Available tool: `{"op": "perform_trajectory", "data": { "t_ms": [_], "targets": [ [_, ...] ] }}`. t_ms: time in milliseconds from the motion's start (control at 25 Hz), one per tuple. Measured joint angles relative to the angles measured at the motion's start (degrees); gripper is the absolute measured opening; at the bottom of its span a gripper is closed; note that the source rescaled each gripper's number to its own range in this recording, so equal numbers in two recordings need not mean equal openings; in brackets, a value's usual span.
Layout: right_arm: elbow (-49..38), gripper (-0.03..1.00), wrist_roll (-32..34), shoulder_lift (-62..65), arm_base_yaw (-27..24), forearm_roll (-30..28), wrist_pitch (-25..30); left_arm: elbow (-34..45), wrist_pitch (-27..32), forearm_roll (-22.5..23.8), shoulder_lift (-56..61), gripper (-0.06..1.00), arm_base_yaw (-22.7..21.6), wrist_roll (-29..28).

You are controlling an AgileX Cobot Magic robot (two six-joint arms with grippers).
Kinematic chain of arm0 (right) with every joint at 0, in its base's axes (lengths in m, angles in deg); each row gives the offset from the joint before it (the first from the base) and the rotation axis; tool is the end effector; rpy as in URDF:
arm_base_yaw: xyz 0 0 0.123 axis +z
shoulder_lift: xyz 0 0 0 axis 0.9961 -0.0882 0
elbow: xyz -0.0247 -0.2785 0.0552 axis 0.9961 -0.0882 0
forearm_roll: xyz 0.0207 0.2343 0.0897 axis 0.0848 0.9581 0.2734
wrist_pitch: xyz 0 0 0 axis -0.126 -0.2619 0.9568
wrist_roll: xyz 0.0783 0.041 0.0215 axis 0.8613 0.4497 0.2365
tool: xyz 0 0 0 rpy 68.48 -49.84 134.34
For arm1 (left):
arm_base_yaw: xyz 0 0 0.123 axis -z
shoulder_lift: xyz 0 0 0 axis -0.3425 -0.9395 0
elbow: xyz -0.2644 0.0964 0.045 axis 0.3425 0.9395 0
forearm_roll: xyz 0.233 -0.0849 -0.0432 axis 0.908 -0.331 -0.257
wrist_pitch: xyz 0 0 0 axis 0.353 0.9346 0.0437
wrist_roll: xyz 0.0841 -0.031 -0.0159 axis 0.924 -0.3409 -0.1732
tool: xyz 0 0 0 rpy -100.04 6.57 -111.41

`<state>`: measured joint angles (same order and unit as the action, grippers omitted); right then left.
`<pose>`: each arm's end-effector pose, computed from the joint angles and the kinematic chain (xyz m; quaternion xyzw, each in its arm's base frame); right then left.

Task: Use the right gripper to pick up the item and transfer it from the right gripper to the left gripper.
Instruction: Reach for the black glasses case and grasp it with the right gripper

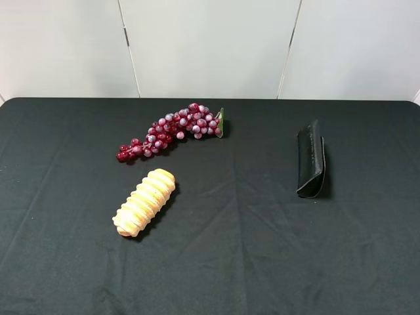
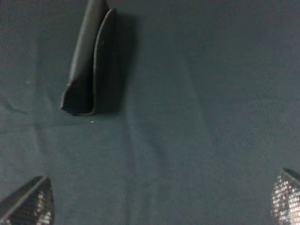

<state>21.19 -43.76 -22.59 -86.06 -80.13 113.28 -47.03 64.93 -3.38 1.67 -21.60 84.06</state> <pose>0.0664 0.0041 0.3028 -0.0010 0.9181 0.0240 0.3955 -0.0048 -0.0011 0.2773 -0.0249 0.8486 -0.0080 0.5284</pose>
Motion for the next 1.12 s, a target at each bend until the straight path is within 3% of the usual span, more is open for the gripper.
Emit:
{"op": "perform_trajectory", "data": {
  "t_ms": [240,480,800,1120],
  "targets": [
    [6.4,1.0,0.1,-12.2,8.7,-0.3,-0.8,0.0,0.0,0.0,0.0,0.99,0.0,0.0],
    [15.0,1.0,4.6,-24.9,14.8,-0.8,0.4,0.0,0.0,0.0,0.0,0.99,0.0,0.0],
    [23.5,1.0,7.7,-41.5,15.6,-0.7,3.3,0.0,0.0,0.0,0.0,0.99,0.0,0.0],
    [24.4,1.0,7.9,-53.5,15.6,-0.7,2.1,0.0,0.0,0.0,0.0,0.99,0.0,0.0]
  ]
}}
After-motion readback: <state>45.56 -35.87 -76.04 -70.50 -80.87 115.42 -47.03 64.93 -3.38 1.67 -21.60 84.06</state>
